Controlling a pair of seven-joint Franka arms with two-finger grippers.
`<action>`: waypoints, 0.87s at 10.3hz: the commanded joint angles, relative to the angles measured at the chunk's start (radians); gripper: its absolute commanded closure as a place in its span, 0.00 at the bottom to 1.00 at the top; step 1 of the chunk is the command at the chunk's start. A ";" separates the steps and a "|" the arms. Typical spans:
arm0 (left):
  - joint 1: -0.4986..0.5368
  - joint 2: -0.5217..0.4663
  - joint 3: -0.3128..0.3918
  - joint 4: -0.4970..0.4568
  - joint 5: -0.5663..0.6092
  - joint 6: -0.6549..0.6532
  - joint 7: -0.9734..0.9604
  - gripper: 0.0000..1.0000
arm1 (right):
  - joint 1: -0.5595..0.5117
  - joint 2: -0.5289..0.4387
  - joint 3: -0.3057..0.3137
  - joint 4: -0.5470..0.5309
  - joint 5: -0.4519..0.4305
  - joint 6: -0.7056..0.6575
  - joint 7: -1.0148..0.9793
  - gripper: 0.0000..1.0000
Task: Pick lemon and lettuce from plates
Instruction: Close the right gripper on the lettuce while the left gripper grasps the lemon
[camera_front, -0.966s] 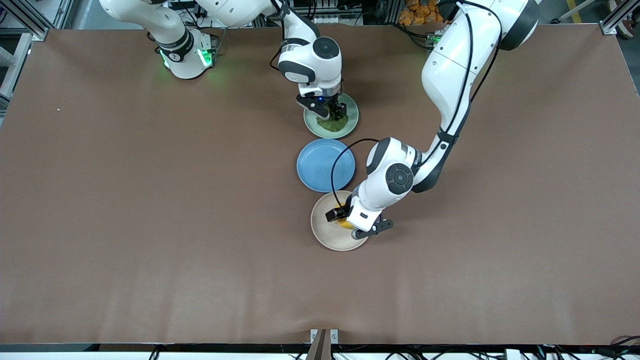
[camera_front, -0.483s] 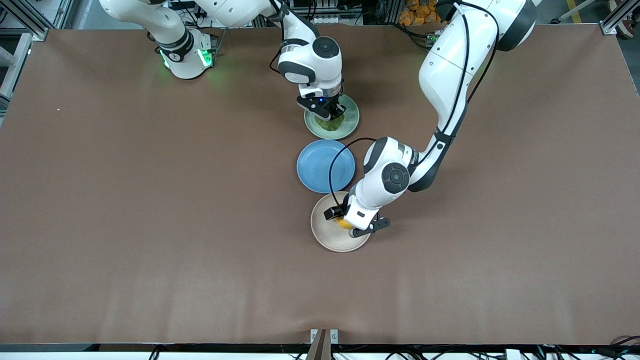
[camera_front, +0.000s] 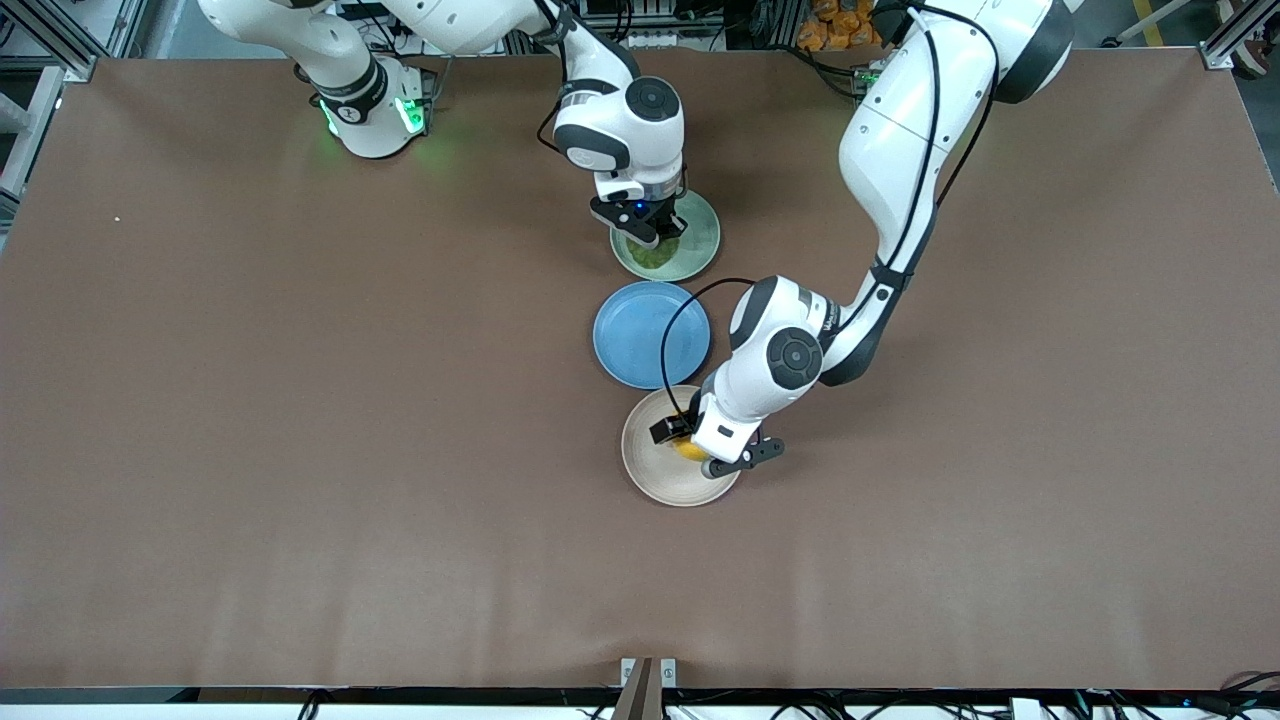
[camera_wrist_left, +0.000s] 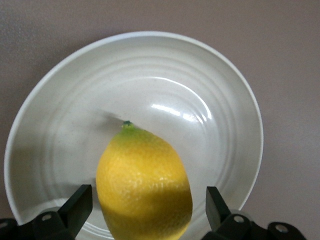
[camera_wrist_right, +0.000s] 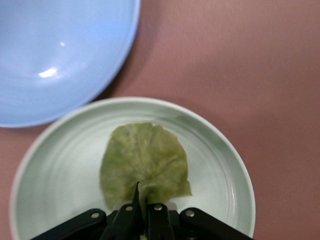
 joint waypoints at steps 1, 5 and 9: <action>-0.008 0.016 0.008 0.028 -0.022 0.007 0.004 0.00 | -0.130 -0.096 0.089 -0.021 0.053 -0.094 -0.147 1.00; -0.008 0.046 0.008 0.030 -0.024 0.040 0.036 0.02 | -0.274 -0.285 0.095 -0.019 0.281 -0.333 -0.581 1.00; -0.009 0.042 0.008 0.028 -0.022 0.046 0.035 0.36 | -0.495 -0.388 0.095 -0.022 0.323 -0.501 -0.917 1.00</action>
